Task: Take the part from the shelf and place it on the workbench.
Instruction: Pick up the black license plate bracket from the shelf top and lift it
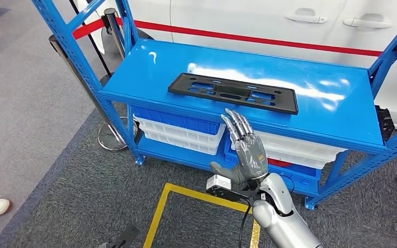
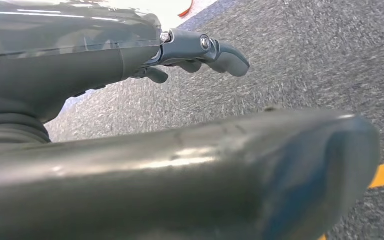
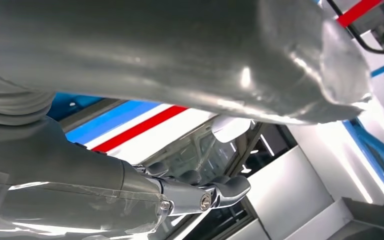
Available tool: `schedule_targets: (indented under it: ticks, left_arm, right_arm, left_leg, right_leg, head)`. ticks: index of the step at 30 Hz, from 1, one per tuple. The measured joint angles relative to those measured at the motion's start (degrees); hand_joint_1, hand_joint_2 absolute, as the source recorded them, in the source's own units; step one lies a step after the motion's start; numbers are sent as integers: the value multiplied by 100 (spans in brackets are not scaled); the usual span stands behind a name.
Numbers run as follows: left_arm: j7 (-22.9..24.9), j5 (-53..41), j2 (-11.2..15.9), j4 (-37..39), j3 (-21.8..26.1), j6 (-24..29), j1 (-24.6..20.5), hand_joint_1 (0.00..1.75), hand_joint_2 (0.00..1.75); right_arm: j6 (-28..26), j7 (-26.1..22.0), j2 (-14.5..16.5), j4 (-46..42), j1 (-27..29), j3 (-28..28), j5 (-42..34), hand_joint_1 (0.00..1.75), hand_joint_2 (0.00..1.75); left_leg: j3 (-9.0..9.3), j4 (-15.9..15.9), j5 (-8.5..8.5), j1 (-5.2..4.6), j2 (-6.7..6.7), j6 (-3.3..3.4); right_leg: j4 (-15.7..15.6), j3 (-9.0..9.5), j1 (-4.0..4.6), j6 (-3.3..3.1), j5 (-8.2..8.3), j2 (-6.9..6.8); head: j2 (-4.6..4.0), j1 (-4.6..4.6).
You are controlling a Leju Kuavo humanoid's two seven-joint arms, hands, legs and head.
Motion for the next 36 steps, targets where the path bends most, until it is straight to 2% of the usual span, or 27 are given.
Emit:
schedule_targets:
  ticks: [1,2,3,4,5,7,8,9,11,12,14,16,17,18,19,21,23,27,29,31,32,33,34,36]
  left_arm:
    - [-1,1,0,0,0,-3,0,0,0]
    - [-3,5,0,0,0,-8,2,0,0]
    - [-7,15,1,0,0,-14,4,0,0]
    - [-13,29,1,0,0,-22,4,0,0]
    - [-20,45,3,0,0,-31,0,0,0]
    - [-32,77,20,0,1,-57,-11,0,0]
    - [-37,90,27,0,2,-74,-16,0,0]
    - [-41,101,32,0,3,-88,-17,0,0]
    - [-44,117,21,1,5,-109,-16,0,0]
    - [-44,126,13,1,8,-116,-17,0,0]
    - [-46,153,-1,2,16,-142,-31,0,0]
    - [-56,180,1,2,29,-172,-40,0,0]
    - [-64,190,1,3,39,-185,-39,0,0]
    - [-73,195,1,3,49,-196,-36,0,0]
    - [-87,199,1,4,58,-207,-35,0,0]
    - [-122,203,1,4,68,-228,-39,0,0]
    - [-148,204,3,4,77,-246,-44,0,0]
    - [-160,221,8,4,105,-259,-34,0,0]
    - [-160,232,10,5,111,-259,-38,0,0]
    - [-160,238,10,7,113,-259,-32,0,0]
    - [-158,240,10,8,114,-259,-24,0,0]
    - [-155,242,10,8,115,-259,-17,0,0]
    - [-151,242,11,8,116,-259,-13,0,0]
    - [-143,234,17,8,118,-257,-15,0,0]
  right_arm:
    - [-2,9,-1,13,20,2,22,0,0]
    - [-4,17,-2,26,41,3,42,0,0]
    - [-7,21,-3,36,55,4,54,0,0]
    - [-10,22,-2,42,62,4,64,0,0]
    - [-17,22,-2,44,64,4,74,0,0]
    - [-42,26,-3,46,68,4,96,0,0]
    - [-56,30,-5,46,77,4,107,0,0]
    - [-68,33,-7,47,88,4,119,0,0]
    - [-81,38,-12,46,106,4,136,0,0]
    - [-87,38,-15,45,107,4,141,0,0]
    - [-107,37,-34,45,110,4,164,0,0]
    - [-151,28,-62,52,127,4,235,0,0]
    - [-183,26,-73,61,136,4,288,0,0]
    - [-220,32,-79,70,137,4,348,0,0]
    - [-258,49,-81,79,127,5,413,0,0]
    - [-338,119,-81,103,68,6,562,0,0]
    - [-405,198,-82,133,-4,7,682,0,0]
    - [-460,266,-84,174,-63,7,788,0,0]
    - [-466,284,-81,178,-89,7,810,0,0]
    - [-468,297,-79,191,-98,7,828,0,0]
    - [-467,299,-79,198,-97,7,838,0,0]
    - [-465,303,-79,204,-96,8,848,0,0]
    - [-463,308,-78,207,-95,8,857,0,0]
    - [-457,316,-74,206,-96,9,869,0,0]
  left_leg:
    - [-146,331,-116,3,13,1]
    - [-217,498,-135,0,18,13]
    - [-183,436,-42,-7,18,40]
    - [-44,154,139,-22,19,85]
    - [153,-257,330,-49,25,154]
    - [477,-913,557,-108,53,281]
    - [545,-1066,572,-133,63,319]
    - [561,-1108,568,-146,64,330]
    - [587,-1218,603,-126,54,326]
    - [614,-1280,633,-101,53,331]
    - [657,-1369,682,-63,53,344]
    - [655,-1375,689,-56,43,356]
    - [653,-1366,685,-52,37,351]
    - [652,-1354,677,-44,30,339]
    - [652,-1334,664,-32,22,320]
    - [637,-1262,618,-19,5,256]
    - [594,-1185,579,-30,-8,182]
    - [542,-1101,515,-7,-3,63]
    - [340,-642,247,6,18,11]
    - [-25,131,-85,10,23,-21]
    - [-165,404,-150,10,23,-24]
    - [-217,482,-109,10,23,-17]
    - [-151,314,49,8,23,2]
    - [198,-444,464,-3,27,71]
  right_leg:
    - [1,2,15,-7,-3,-17]
    - [1,6,30,-13,-6,-30]
    - [2,14,47,-18,-10,-37]
    - [1,26,65,-24,-14,-40]
    - [-1,40,79,-30,-19,-42]
    - [2,42,102,-23,-27,-52]
    - [1,31,98,-11,-24,-59]
    - [-3,17,95,10,-15,-68]
    - [-7,12,91,65,-19,-73]
    - [56,-12,94,100,-76,-63]
    - [505,-213,75,166,-358,-27]
    - [1200,-552,25,227,-661,-12]
    - [1403,-658,-2,255,-694,-13]
    - [1418,-674,-29,281,-623,-14]
    - [1219,-583,-52,302,-457,-14]
    - [509,-235,-86,330,-96,-4]
    - [79,-42,-86,287,24,18]
    - [13,-40,-64,115,27,16]
    - [-8,-23,-71,55,31,-3]
    - [-6,-16,-58,24,18,-16]
    - [-5,-10,-50,16,12,-19]
    - [-4,-1,-43,11,5,-19]
    - [-3,18,-36,10,-6,-16]
    - [-8,70,-28,22,-36,-13]
  head:
    - [0,-1]
    - [0,-1]
    - [0,-1]
    - [0,-1]
    - [0,-1]
    - [0,1]
    - [0,2]
    - [0,3]
    - [0,3]
    - [0,3]
    - [0,3]
    - [0,3]
    - [0,3]
    - [0,3]
    - [0,3]
    - [0,4]
    - [0,2]
    - [0,1]
    - [0,-1]
    - [0,-1]
    - [0,-1]
    - [0,-1]
    - [0,-1]
    - [0,-1]
